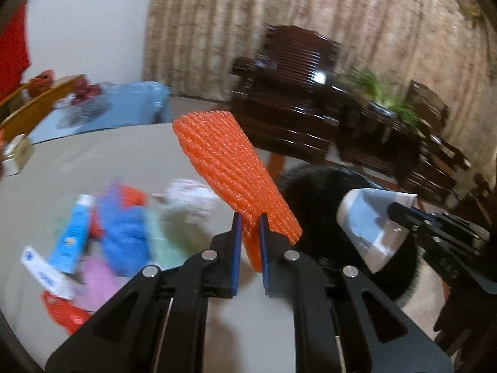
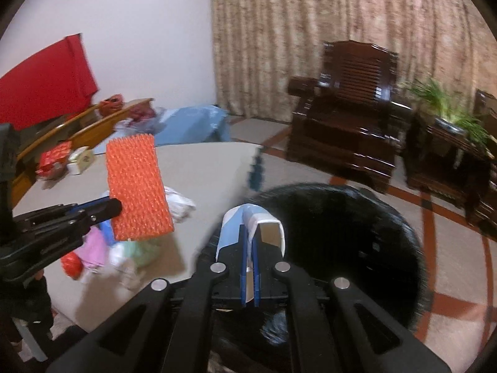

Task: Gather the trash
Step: 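Carry both items over the black bin and open both tools to drop them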

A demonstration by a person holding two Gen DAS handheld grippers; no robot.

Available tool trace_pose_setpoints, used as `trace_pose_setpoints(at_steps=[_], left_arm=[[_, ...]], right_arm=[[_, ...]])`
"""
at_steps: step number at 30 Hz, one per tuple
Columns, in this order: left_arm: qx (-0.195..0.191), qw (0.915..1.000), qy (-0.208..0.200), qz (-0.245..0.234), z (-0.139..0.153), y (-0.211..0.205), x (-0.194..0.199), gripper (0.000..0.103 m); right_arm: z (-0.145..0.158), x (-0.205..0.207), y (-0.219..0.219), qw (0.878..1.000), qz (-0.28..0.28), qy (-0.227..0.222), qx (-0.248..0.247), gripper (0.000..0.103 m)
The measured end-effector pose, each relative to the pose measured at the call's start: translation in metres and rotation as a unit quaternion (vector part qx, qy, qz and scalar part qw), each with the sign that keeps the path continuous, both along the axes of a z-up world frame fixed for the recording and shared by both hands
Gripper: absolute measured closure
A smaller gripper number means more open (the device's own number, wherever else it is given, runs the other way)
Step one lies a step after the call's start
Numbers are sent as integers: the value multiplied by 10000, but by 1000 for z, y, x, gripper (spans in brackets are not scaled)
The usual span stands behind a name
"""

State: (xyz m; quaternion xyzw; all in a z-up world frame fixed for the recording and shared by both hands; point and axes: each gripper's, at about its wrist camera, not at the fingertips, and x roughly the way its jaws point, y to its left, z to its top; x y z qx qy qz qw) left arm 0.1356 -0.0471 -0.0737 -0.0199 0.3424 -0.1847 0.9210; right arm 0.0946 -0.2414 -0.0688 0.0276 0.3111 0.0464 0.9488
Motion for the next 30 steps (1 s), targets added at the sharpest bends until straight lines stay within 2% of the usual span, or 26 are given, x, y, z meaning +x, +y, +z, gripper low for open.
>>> trace_pose_setpoints(at_steps=[4,11,13,15,18,19,21,22,23,24,25,26,28,30], left_arm=[[20,9986,185,-504,-14,-48,3,93],[123,9940,501,-970,-42,-103,14,92],[145,9930,607,-998,-47,-108,19,86],[112,9929,679,-973,-50,-108,22,82],[127,9932,686,-927,-52,-105,17,67],[134,9935,675,-906,-52,-102,16,65],[148,9938,665,-880,-50,-96,15,62],[173,9945,614,-834,-48,-92,13,56],[186,9951,560,-793,-45,-88,11,53],[203,9960,473,-726,-42,-84,9,45],[221,9971,359,-628,-38,-77,5,38],[220,9979,262,-543,-34,-69,1,36],[230,9990,145,-367,-27,-51,-5,27],[251,9996,-1,-84,-21,-28,-13,22]], right_arm=[[-13,-9,-32,9991,-357,208,36,100],[-41,-11,-67,9960,-659,608,36,98],[-45,-11,-71,9950,-736,671,47,94],[-49,-12,-75,9942,-771,739,105,81],[-49,-17,-77,9941,-777,744,128,78],[-48,-17,-77,9942,-777,738,130,76],[-46,-19,-77,9942,-798,708,137,62],[-45,-20,-77,9943,-806,686,141,57],[-42,-22,-76,9945,-816,643,138,46],[-39,-24,-73,9947,-834,588,111,32],[-36,-25,-70,9948,-866,526,67,25],[-33,-26,-67,9949,-898,457,28,16],[-25,-28,-60,9955,-900,287,-16,10],[-17,-27,-50,9964,-839,152,-12,8]])
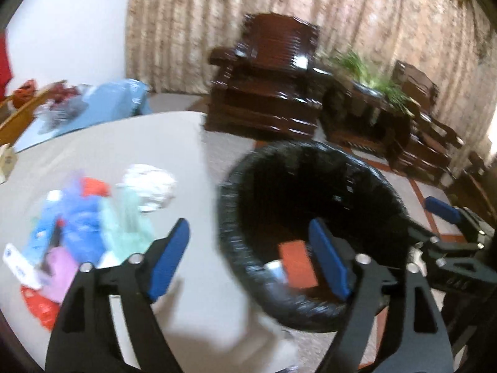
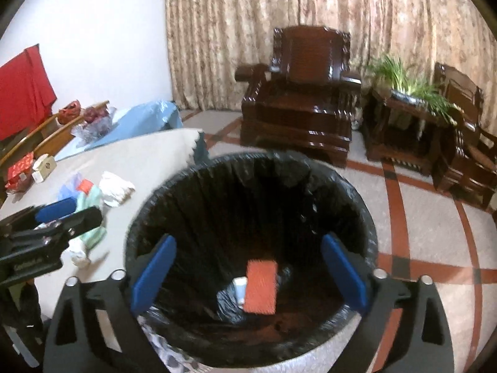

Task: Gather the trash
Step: 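Carry both items over the black bin and open both tools to drop them, then grasp the mint-green rubber glove with the right tool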

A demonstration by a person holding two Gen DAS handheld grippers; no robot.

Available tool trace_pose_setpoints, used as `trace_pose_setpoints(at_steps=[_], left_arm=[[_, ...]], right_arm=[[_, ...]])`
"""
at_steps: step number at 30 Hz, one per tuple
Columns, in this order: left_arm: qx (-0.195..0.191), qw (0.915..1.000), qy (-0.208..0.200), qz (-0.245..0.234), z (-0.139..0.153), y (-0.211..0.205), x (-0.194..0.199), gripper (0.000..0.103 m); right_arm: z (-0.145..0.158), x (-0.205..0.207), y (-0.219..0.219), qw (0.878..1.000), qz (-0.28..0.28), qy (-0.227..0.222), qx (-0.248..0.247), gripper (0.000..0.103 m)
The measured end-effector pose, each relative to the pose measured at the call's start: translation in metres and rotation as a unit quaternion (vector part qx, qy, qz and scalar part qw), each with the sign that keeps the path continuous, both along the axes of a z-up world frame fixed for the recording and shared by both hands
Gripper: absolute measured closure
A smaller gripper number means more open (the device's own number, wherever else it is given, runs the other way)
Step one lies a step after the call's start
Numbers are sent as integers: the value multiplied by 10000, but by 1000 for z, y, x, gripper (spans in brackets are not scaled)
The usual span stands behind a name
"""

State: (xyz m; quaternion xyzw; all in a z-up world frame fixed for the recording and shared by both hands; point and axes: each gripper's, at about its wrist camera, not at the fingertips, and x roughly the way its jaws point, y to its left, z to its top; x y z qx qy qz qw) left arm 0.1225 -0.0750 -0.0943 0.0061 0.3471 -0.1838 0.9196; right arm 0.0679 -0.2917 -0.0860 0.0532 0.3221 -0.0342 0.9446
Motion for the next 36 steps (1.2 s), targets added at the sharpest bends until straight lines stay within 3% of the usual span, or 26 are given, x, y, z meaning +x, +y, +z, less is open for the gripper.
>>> trace_pose_setpoints(at_steps=[7,16,20,27,30,36], left_arm=[[157,9955,-245,899,12,84,-17,17],[482,9796,-258,1932,2,179,-23,17],[535,9761,-238,2092,-4,199,-21,17],[562,9743,-215,2169,-15,216,-21,17],[544,9745,-191,2169,-20,220,-21,17],[503,9759,-121,2122,-28,220,-16,17]], right_arm=[[18,9,56,9975,557,-383,194,6],[9,34,156,9859,1598,-426,257,9],[-5,45,192,9807,1917,-284,260,15],[-46,63,232,9749,2204,229,203,43],[-63,71,235,9753,2143,476,221,49],[-82,83,234,9757,2047,750,236,51]])
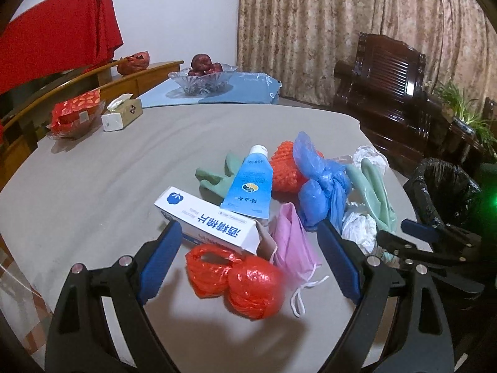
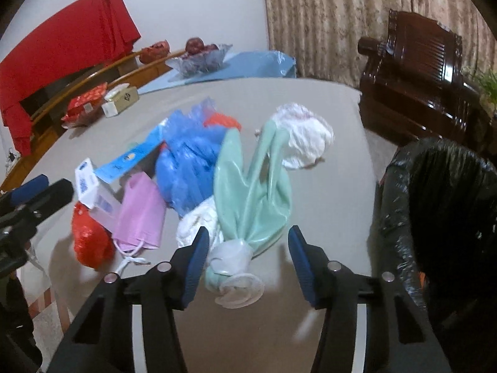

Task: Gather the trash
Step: 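Grasp the mint-green rubber glove with the right tool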

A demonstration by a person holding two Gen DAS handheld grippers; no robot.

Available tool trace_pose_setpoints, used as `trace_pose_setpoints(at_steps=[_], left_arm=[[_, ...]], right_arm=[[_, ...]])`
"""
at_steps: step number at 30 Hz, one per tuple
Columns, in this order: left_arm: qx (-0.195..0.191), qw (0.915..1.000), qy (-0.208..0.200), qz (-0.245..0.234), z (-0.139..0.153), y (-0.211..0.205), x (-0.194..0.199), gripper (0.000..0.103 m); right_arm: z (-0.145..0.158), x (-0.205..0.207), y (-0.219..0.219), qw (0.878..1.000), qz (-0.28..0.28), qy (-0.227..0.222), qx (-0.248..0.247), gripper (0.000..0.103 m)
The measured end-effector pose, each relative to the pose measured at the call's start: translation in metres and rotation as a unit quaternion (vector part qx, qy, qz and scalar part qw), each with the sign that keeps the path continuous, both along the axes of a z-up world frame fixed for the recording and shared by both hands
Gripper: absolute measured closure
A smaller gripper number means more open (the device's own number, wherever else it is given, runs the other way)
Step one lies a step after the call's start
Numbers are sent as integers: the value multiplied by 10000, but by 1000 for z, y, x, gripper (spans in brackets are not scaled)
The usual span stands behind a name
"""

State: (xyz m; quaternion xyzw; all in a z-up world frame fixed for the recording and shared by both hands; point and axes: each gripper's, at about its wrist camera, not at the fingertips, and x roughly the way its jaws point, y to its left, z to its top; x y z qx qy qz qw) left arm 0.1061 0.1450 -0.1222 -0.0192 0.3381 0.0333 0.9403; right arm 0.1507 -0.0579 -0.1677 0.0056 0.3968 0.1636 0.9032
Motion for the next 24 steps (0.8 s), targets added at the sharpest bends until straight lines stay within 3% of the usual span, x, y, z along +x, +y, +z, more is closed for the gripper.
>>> trace_pose_setpoints(at_steps=[4,9,14,24], left_arm=[[-22,10000,-1,-23,-2,-1,2,17],[-36,10000,10,-56,-3,-4,4,17],[-34,9999,16,-106,-3,-10,5,17],[-71,9995,24,-313,-2,-32,5,17]], right_arm=[[-6,7,0,9999,4,116,108,52],[-9,15,-4,9982,163,375,445,67],[1,10,-10,9980,305,296,469,78],[25,-5,-35,9981,109,85,599,79]])
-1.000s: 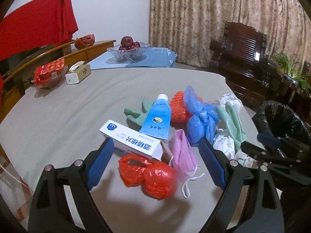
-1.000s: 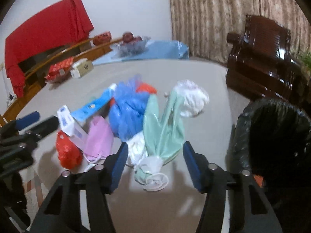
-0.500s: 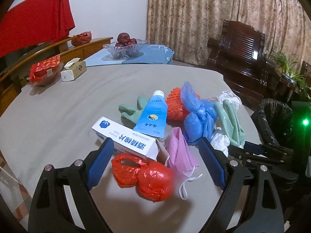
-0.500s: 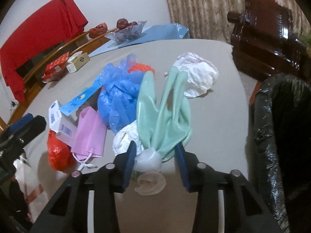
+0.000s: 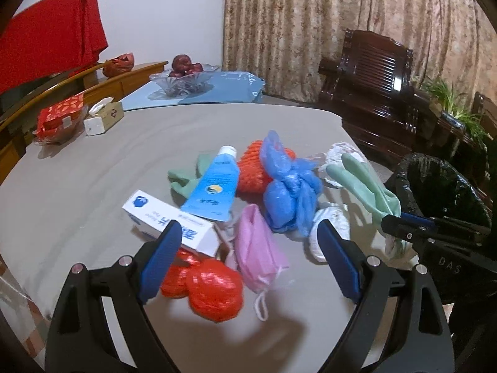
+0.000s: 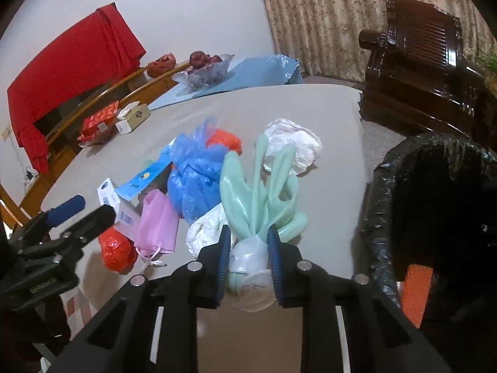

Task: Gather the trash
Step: 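Grasp the mint-green rubber glove with the right tool, then grasp the white tissue with the left tool while the right tool carries the glove toward the bin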

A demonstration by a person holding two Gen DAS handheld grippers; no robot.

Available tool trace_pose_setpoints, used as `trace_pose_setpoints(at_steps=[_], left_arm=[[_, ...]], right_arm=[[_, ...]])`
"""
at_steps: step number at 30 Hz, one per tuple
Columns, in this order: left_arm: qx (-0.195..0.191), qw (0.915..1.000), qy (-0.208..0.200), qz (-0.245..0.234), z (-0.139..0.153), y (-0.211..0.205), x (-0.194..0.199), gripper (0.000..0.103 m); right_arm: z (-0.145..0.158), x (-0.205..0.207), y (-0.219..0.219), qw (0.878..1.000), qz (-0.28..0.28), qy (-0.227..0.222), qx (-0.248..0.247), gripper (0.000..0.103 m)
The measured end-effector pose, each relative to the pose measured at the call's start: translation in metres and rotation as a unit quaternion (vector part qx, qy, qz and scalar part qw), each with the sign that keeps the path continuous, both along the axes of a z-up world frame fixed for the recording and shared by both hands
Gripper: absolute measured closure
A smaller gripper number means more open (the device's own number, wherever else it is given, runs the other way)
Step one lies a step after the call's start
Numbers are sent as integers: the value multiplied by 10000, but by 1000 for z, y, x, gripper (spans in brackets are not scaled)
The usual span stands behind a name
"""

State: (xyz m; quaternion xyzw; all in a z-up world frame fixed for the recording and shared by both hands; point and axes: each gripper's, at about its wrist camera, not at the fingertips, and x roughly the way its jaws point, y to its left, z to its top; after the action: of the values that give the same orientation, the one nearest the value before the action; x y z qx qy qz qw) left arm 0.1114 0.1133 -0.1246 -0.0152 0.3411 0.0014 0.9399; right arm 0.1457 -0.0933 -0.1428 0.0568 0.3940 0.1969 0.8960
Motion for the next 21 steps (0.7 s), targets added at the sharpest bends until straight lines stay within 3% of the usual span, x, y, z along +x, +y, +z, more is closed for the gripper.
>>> trace_pose_setpoints(at_steps=[7,12,15,21], left_arm=[[23,10000,33,0,-2,-5,1,17],[52,10000,53,49,-4,-1,2,17],[36,10000,65,52,-5,0,2,17],[31,10000,61,6,-5,-2,2,17]], right_arm=[[-21,4,6,9995,128,227,-177,78],[-33,9,14,9990,81,297,-331,66],[-38,12,16,9988,67,328,-362,65],[-30,10,11,9990,93,255,-350,79]])
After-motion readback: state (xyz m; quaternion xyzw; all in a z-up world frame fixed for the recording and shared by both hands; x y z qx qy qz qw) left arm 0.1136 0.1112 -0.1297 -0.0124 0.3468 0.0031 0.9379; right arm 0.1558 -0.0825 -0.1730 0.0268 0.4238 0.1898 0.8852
